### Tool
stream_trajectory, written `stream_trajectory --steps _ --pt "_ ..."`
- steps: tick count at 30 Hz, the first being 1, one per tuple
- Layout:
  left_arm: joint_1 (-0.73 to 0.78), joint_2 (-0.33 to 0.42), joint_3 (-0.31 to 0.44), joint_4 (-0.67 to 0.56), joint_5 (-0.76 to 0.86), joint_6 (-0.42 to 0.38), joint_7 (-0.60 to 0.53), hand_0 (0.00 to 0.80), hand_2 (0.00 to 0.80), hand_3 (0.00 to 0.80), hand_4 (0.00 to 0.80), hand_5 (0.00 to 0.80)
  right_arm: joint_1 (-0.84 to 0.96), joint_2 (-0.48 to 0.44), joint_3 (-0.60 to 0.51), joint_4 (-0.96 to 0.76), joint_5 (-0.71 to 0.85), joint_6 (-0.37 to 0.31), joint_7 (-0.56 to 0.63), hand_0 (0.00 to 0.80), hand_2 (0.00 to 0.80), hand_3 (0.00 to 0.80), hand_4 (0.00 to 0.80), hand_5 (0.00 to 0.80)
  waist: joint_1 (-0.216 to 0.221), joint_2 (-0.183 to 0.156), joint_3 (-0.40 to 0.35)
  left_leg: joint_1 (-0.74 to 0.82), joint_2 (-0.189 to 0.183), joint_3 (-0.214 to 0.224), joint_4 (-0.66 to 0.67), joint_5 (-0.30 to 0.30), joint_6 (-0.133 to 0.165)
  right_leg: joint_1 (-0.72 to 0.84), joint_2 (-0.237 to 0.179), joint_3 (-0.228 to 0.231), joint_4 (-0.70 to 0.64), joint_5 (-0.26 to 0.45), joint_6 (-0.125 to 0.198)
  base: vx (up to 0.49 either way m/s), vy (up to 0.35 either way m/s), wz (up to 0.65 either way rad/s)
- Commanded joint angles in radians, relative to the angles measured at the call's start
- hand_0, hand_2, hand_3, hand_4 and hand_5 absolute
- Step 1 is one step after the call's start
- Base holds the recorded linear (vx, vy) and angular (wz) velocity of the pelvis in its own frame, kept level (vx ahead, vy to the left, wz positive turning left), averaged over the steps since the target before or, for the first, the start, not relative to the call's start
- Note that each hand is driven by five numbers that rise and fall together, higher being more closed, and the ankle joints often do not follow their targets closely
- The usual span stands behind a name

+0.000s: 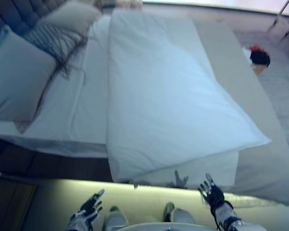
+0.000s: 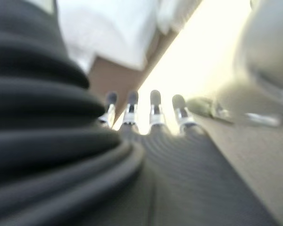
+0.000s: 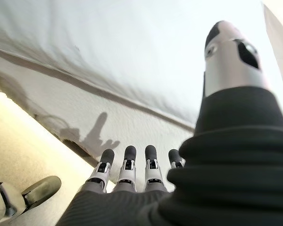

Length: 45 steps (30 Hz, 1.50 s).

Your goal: Make the bed neatly

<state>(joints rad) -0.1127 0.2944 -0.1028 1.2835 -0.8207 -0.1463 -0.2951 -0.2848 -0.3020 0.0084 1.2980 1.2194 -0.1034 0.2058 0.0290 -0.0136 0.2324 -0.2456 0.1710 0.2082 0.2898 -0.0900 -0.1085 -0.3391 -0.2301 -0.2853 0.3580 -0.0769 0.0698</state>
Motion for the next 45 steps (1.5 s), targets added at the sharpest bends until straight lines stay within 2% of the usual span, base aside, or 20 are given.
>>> stream_trajectory --steps 1,5,8,9,15,23,29,36,41,45 --pt "-0.078 0.009 -0.010 -0.093 -0.166 -0.052 -0.065 0.000 0.000 0.000 0.000 0.000 -0.114 -0.067 -0.069 -0.028 0.095 -0.022 -0.044 0.000 0.000 0.000 0.000 0.000 0.027 0.050 0.147 -0.155 -0.014 -0.079 0.108 0.015 0.016 -0.100 -0.057 0.046 0.086 0.024 0.035 -0.216 -0.049 0.04" --pt "-0.093 0.017 -0.004 -0.195 -0.264 -0.051 -0.080 0.000 0.000 0.000 0.000 0.000 -0.157 -0.120 -0.085 -0.030 0.110 -0.031 -0.073 0.000 0.000 0.000 0.000 0.000 0.029 0.070 0.195 -0.302 -0.024 -0.108 0.207 -0.010 0.020 -0.246 -0.080 0.077 0.201 -0.007 0.029 -0.130 -0.066 0.02" --pt "-0.093 0.023 -0.017 -0.290 -0.318 -0.056 -0.074 0.000 0.000 0.000 0.000 0.000 -0.196 -0.195 -0.098 -0.033 0.147 -0.006 -0.086 0.000 0.000 0.000 0.000 0.000 0.029 0.086 0.231 -0.402 -0.015 -0.110 0.289 -0.035 0.016 -0.341 -0.090 0.091 0.275 -0.026 0.023 -0.073 -0.095 -0.03" --pt "-0.088 0.027 -0.026 -0.326 -0.339 -0.065 -0.071 0.000 0.000 0.000 0.000 0.000 -0.207 -0.222 -0.105 -0.033 0.152 0.000 -0.083 0.000 0.000 0.000 0.000 0.000 0.031 0.092 0.243 -0.431 -0.014 -0.118 0.332 -0.073 0.012 -0.367 -0.089 0.101 0.320 -0.059 0.030 0.007 -0.088 0.05" --pt "-0.057 0.067 -0.044 -0.489 -0.444 -0.087 -0.040 0.000 0.000 0.000 0.000 0.000 -0.316 -0.387 -0.116 -0.050 0.156 0.024 -0.063 0.000 0.000 0.000 0.000 0.000 0.049 0.125 0.287 -0.582 -0.001 -0.143 0.511 -0.141 0.032 -0.519 -0.104 0.131 0.500 -0.116 0.011 -0.037 -0.068 -0.06" --pt "0.054 0.110 -0.015 -0.536 -0.494 -0.084 -0.038 0.000 0.000 0.000 0.000 0.000 -0.473 -0.546 -0.094 -0.075 0.141 0.034 -0.015 0.000 0.000 0.000 0.000 0.000 0.081 0.146 0.288 -0.687 0.008 -0.155 0.643 -0.186 0.050 -0.633 -0.127 0.127 0.649 -0.172 -0.014 0.027 -0.041 0.02" --pt "0.121 0.125 0.025 -0.546 -0.518 -0.071 -0.098 0.000 0.000 0.000 0.000 0.000 -0.576 -0.629 -0.041 -0.076 0.078 0.088 0.040 0.000 0.000 0.000 0.000 0.000 0.103 0.159 0.288 -0.718 0.013 -0.163 0.674 -0.176 0.053 -0.668 -0.133 0.127 0.709 -0.194 -0.028 0.061 -0.006 0.03" --pt "0.196 0.140 0.048 -0.591 -0.541 -0.063 -0.154 0.000 0.000 0.000 0.000 0.000 -0.702 -0.684 0.045 -0.086 0.038 0.145 0.060 0.000 0.000 0.000 0.000 0.000 0.148 0.170 0.288 -0.749 0.005 -0.181 0.657 -0.115 0.044 -0.690 -0.136 0.111 0.758 -0.214 -0.047 0.048 -0.012 0.07" --pt "0.241 0.151 0.075 -0.603 -0.535 -0.048 -0.177 0.000 0.000 0.000 0.000 0.000 -0.790 -0.681 0.099 -0.093 0.045 0.137 0.077 0.000 0.000 0.000 0.000 0.000 0.177 0.172 0.288 -0.768 -0.005 -0.196 0.657 -0.092 0.041 -0.699 -0.143 0.099 0.785 -0.224 -0.055 0.013 -0.015 0.16" --pt "0.256 0.155 0.098 -0.588 -0.520 -0.030 -0.197 0.000 0.000 0.000 0.000 0.000 -0.822 -0.654 0.129 -0.107 0.024 0.105 0.095 0.000 0.000 0.000 0.000 0.000 0.193 0.166 0.288 -0.766 -0.008 -0.203 0.657 -0.086 0.038 -0.686 -0.143 0.088 0.782 -0.223 -0.055 -0.001 -0.003 0.01"
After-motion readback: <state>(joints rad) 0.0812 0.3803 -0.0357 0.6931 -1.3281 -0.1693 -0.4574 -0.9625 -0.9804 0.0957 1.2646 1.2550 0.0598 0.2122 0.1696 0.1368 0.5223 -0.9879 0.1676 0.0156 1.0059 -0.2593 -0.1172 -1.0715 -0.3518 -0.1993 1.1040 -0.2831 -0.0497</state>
